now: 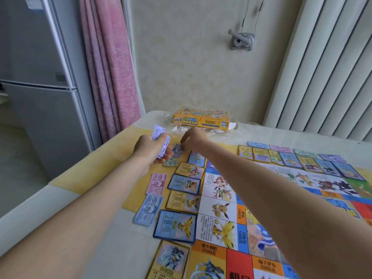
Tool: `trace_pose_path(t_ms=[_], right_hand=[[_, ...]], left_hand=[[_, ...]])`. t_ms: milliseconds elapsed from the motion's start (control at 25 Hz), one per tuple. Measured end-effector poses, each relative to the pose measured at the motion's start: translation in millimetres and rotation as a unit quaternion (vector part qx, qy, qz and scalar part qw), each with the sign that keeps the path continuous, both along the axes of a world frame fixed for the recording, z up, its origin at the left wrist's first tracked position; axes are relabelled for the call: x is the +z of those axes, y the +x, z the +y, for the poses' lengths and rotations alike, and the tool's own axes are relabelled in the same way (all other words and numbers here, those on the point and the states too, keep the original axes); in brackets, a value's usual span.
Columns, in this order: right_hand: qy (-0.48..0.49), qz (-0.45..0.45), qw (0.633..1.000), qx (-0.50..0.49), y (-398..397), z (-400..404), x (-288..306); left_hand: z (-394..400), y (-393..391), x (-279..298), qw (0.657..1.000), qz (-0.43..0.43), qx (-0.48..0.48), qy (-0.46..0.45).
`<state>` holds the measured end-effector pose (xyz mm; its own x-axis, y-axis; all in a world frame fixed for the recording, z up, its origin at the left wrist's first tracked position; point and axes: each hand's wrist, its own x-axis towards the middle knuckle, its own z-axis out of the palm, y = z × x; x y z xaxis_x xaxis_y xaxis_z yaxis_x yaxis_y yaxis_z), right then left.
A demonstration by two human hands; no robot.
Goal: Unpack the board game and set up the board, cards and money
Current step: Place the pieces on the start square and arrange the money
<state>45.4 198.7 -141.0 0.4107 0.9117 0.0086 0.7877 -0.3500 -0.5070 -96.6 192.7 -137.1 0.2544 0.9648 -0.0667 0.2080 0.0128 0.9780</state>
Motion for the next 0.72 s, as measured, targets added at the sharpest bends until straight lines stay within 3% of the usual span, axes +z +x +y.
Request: trace_pose_path(t_ms=[80, 160, 320, 400, 560, 720], right_hand=[[0.031, -0.042, 0.999, 0.012, 0.1, -5.4, 0.5], [0.066, -0.076, 0.994, 0.042, -0.5, -14.5, 3.3], [-0.005, -0.142, 0.979, 0.143, -4.4, -41.1, -0.3], [-0.036, -0.153, 0.976, 0.152, -5.1, -51.4, -0.1], [-0.048, -0.157, 0.972, 0.167, -10.1, -59.8, 3.3], [-0.011, -0.162, 0.973, 0.165, -16.7, -64.8, 7.8]], left_hand=[[-3.7, 0.1, -3.7, 0.998, 0.052, 0.01, 0.034], [-12.1, -2.3, -3.9, 0.98, 0.163, -0.005, 0.117], [-31.8, -5.6, 1.9, 0.891, 0.348, -0.048, 0.287], [-33.8, -9.4, 4.7, 0.876, 0.361, -0.067, 0.314], [-33.9, -18.2, 7.1, 0.879, 0.354, -0.096, 0.304], [-29.8, -16.2, 7.2, 0.888, 0.323, -0.028, 0.326]])
